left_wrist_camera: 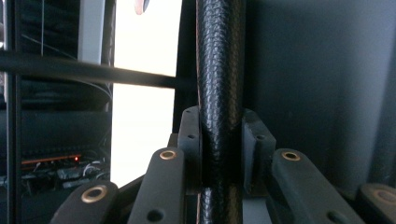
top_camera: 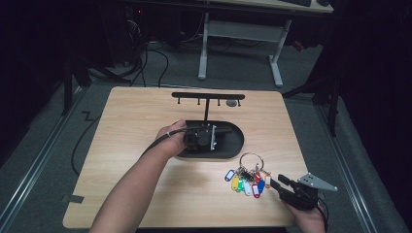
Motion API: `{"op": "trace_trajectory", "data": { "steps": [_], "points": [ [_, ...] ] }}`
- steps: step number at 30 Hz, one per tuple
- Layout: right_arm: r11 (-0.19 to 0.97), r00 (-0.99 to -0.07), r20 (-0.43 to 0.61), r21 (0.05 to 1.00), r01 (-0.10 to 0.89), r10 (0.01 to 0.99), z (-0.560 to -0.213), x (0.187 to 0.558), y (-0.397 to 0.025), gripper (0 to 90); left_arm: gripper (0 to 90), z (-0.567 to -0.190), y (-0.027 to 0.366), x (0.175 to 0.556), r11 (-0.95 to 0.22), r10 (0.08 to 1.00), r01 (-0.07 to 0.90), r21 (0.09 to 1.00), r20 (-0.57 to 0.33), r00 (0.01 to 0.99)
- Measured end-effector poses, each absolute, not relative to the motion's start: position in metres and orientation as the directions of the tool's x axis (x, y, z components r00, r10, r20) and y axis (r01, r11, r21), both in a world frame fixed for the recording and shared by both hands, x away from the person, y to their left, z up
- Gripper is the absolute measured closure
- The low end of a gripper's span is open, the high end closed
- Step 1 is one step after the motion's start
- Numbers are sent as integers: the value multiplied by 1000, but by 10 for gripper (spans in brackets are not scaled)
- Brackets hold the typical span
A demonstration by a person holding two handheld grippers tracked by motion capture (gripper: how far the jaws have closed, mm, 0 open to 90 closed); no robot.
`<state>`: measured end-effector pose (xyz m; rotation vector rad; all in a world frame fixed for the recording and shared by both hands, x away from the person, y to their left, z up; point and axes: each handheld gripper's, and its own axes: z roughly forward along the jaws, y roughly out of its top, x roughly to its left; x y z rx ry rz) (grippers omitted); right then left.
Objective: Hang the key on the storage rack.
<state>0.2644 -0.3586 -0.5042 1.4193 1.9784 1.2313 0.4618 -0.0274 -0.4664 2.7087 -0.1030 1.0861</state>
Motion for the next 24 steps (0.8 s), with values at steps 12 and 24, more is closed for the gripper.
{"op": "trace_trajectory", "data": {
  "steps": [12, 24],
  "points": [
    [90, -398, 161, 835, 543, 903, -505, 264, -360, 555, 724, -474, -25, 465, -977, 15, -128, 171, 651, 759],
    [90, -397, 161, 835, 542, 903, -504, 263, -361, 555, 593, -484, -30, 458, -979, 12, -106, 173, 569, 822]
  ]
}}
